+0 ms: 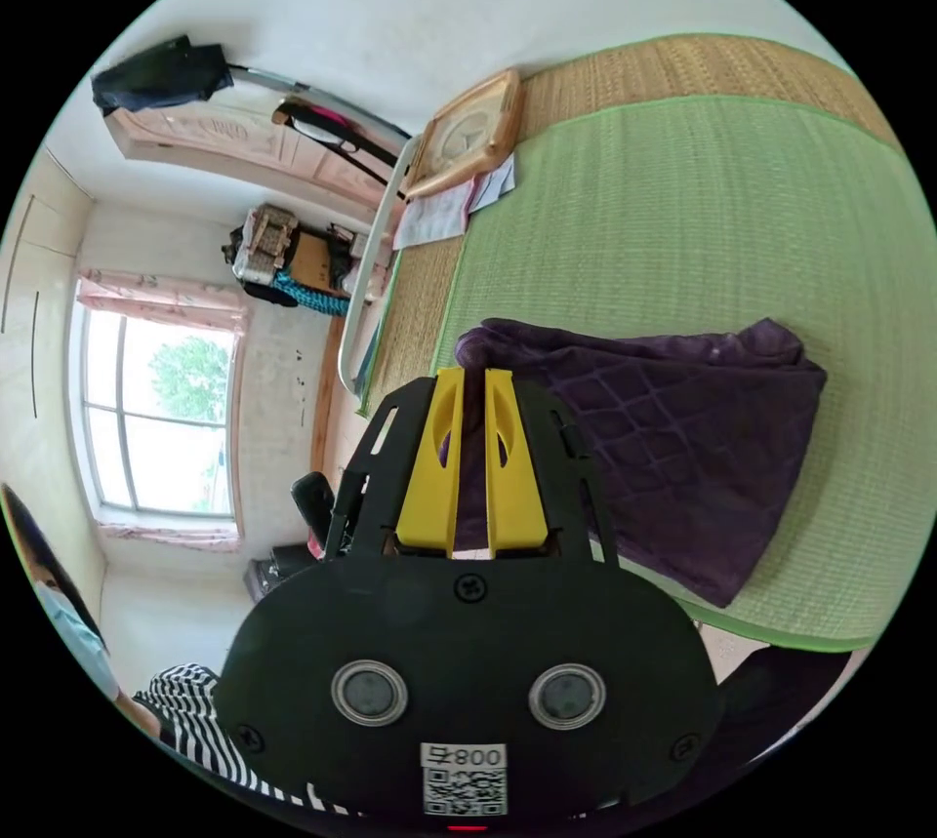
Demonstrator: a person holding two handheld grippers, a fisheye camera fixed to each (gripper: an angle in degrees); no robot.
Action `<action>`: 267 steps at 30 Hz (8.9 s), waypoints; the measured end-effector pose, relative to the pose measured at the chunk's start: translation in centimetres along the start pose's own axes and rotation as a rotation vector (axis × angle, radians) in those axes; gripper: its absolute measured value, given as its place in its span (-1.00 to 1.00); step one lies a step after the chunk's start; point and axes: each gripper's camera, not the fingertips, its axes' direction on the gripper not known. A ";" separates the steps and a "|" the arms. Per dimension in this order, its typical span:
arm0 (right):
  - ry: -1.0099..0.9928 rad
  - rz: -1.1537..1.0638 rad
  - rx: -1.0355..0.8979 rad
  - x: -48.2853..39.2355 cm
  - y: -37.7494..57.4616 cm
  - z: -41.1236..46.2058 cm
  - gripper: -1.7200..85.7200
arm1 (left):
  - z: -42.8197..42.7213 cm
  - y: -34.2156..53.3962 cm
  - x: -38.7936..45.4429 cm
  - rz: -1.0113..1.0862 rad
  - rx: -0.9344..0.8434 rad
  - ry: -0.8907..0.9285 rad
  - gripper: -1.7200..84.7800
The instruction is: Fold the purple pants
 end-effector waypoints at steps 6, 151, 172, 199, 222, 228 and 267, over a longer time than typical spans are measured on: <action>0.043 -0.012 -0.076 -7.4 -4.6 1.3 -0.90 | -4.3 0.4 -6.0 -0.062 0.017 -0.043 -0.93; 0.017 -0.251 -0.361 -4.5 3.2 16.9 -0.96 | 2.9 -2.7 -4.0 -0.176 -0.185 -0.634 -0.96; -0.213 0.130 -0.089 7.8 11.0 13.5 -0.91 | 14.0 -2.1 -7.4 -0.278 -0.458 -0.080 -0.80; -0.495 0.314 -0.156 13.8 12.3 28.9 -0.72 | 12.6 -3.3 -8.0 -0.299 -0.418 0.035 -0.94; -0.460 0.294 -0.207 18.6 12.2 38.9 -0.84 | -5.2 -6.1 -5.4 -0.373 0.089 -0.366 -0.80; -0.442 0.286 -0.214 20.9 13.0 41.3 -0.83 | -5.5 -9.5 -4.4 -0.357 0.034 -0.432 -0.69; -0.521 0.173 0.161 56.2 34.3 43.2 -0.94 | 22.9 -22.4 35.7 -0.077 -0.356 -0.093 -0.80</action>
